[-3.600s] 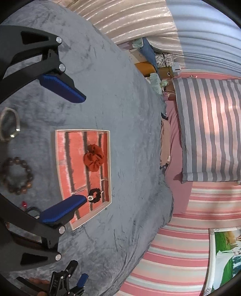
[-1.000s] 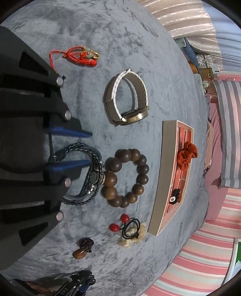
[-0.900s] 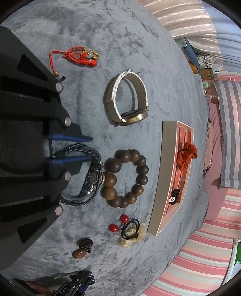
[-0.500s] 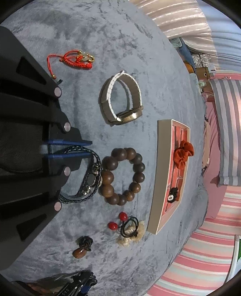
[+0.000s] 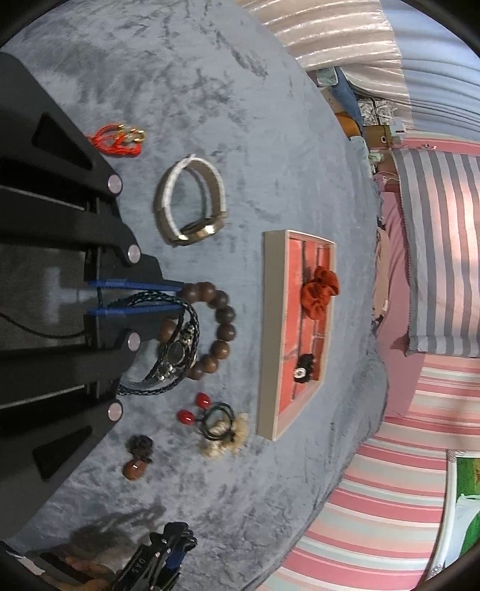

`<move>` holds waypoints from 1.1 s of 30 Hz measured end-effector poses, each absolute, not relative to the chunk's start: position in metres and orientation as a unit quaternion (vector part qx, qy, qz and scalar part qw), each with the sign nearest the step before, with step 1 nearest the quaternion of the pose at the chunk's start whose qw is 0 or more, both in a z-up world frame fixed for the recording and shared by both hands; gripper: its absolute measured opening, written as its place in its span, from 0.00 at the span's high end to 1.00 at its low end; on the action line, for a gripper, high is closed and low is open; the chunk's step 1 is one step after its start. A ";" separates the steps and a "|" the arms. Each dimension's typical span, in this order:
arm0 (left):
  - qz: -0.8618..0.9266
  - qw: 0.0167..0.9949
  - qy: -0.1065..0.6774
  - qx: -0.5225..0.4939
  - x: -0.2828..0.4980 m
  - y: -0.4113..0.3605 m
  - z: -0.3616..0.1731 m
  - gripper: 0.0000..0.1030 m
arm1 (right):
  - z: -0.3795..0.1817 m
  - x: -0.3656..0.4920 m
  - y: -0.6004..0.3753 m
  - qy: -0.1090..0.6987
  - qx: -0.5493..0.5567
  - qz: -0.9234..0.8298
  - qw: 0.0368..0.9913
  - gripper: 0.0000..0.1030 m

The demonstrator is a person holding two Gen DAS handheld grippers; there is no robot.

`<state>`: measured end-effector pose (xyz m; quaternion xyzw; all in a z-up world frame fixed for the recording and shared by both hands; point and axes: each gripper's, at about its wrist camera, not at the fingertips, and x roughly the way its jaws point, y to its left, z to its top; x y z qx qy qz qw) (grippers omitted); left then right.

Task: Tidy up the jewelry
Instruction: 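Carry the clip and bracelet into the tray and open both tools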

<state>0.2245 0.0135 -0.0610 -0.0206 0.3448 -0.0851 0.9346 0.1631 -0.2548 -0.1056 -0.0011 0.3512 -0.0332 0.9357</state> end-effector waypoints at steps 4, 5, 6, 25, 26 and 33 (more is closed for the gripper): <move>-0.092 0.939 0.329 -0.031 0.237 0.014 -0.041 0.93 | -0.090 0.173 -0.247 0.339 -0.006 -0.030 0.940 0.47; -0.093 0.941 0.325 -0.034 0.241 0.013 -0.035 0.93 | -0.086 0.177 -0.246 0.336 -0.005 -0.029 0.942 0.47; -0.094 0.943 0.317 -0.036 0.248 0.011 -0.027 0.93 | -0.081 0.181 -0.244 0.332 -0.004 -0.027 0.943 0.47; -0.066 0.945 0.313 -0.068 0.407 -0.012 0.000 0.93 | -0.042 0.363 -0.208 0.291 0.017 0.027 0.956 0.47; -0.067 0.943 0.319 -0.069 0.415 -0.012 -0.004 0.93 | -0.045 0.375 -0.206 0.293 0.015 0.029 0.956 0.47; -0.040 0.933 0.353 -0.049 0.465 -0.016 -0.032 0.93 | -0.071 0.442 -0.195 0.318 -0.007 0.025 0.948 0.47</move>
